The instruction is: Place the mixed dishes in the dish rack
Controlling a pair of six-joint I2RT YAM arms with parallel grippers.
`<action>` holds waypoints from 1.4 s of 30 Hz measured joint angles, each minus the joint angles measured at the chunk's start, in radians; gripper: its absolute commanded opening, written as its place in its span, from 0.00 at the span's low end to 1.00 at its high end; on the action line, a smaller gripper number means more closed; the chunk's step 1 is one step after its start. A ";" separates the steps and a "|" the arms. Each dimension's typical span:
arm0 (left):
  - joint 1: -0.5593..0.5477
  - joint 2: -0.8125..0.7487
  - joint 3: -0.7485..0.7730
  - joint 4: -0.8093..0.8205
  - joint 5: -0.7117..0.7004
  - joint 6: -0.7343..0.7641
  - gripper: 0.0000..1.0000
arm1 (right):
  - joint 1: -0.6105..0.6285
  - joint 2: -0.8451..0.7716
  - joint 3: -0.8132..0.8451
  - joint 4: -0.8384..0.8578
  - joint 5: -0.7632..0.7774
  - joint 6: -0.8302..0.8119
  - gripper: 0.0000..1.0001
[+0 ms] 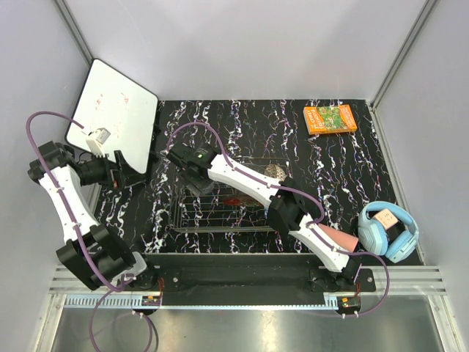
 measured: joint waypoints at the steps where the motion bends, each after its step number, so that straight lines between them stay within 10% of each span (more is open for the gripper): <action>1: 0.000 0.000 0.000 0.000 0.000 0.001 0.99 | 0.000 0.001 0.000 0.002 -0.003 0.000 0.00; 12: 0.000 0.000 -0.001 0.001 0.001 0.003 0.99 | 0.003 0.005 0.000 0.021 -0.078 0.000 0.00; 24: 0.000 0.000 -0.013 0.002 0.004 0.003 0.99 | 0.018 0.008 0.000 0.022 -0.098 0.001 0.99; 42: 0.000 0.000 -0.030 0.006 0.006 0.003 0.99 | 0.028 0.024 -0.009 0.051 -0.011 -0.026 1.00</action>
